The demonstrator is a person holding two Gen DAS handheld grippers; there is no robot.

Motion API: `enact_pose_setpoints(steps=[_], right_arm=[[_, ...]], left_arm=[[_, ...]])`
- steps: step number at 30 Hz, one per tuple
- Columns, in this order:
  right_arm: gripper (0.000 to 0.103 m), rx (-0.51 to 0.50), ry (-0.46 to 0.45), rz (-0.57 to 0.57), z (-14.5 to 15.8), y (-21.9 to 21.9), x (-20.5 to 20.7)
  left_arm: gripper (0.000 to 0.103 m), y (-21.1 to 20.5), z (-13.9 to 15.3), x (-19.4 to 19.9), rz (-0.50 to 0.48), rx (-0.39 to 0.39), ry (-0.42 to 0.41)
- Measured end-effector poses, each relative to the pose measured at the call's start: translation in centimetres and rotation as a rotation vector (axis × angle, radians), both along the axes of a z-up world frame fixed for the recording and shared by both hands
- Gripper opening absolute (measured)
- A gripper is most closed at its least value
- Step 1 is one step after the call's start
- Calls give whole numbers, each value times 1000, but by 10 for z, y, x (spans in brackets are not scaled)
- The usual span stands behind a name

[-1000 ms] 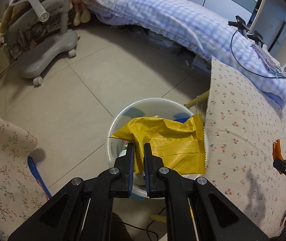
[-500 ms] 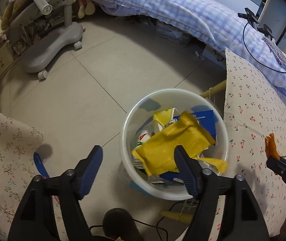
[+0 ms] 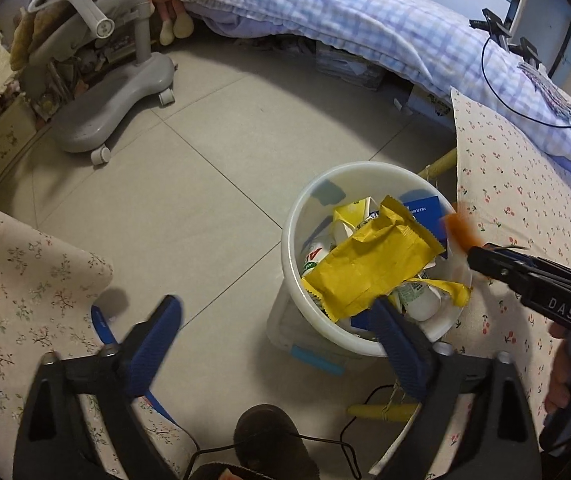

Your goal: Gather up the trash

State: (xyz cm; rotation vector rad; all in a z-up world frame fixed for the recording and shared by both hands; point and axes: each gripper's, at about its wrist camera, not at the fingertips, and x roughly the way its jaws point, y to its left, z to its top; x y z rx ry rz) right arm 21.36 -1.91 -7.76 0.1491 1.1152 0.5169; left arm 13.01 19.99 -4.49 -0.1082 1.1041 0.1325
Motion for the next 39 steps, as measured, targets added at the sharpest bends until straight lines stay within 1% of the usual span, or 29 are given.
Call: enact_pose_setpoints(steps=[1, 4, 6, 8, 15, 19, 21, 24, 28, 31, 34, 37, 39], right_arm=[[64, 4, 0, -8, -1, 0, 1], [65, 14, -21, -23, 4, -7, -1], [65, -5, -32, -31, 10, -14, -5], [68, -25, -51, -38, 20, -23, -14], [87, -75, -100, -59, 51, -63, -56], [99, -141, -149, -62, 70, -89, -88], [102, -168, -172, -73, 77, -101, -102], [102, -191, -206, -108, 88, -122, -124], [102, -194, -243, -181, 100, -149, -150], [102, -202, -274, -233, 105, -163, -167], [102, -225, -304, -253, 105, -168, -183], [102, -233, -317, -266, 102, -174, -191], [102, -239, -331, -288, 98, -177, -195]], left_arm=[[102, 0, 1, -1, 3, -3, -2], [102, -4, 4, -6, 7, -10, -1], [102, -8, 6, -10, 1, -22, -4], [102, -14, 10, -16, -4, -33, -11], [102, -45, 24, -43, -38, -85, -23], [102, -69, 37, -60, -72, -47, -61], [102, -78, 43, -69, -77, -30, -83], [102, -92, 52, -84, -81, -12, -111], [102, -108, 69, -101, -76, -15, -170], [102, -121, 76, -111, -62, 22, -214], [102, -134, 77, -120, -61, 60, -255], [102, -145, 73, -128, -55, 67, -277], [102, -149, 69, -130, -54, 70, -277]])
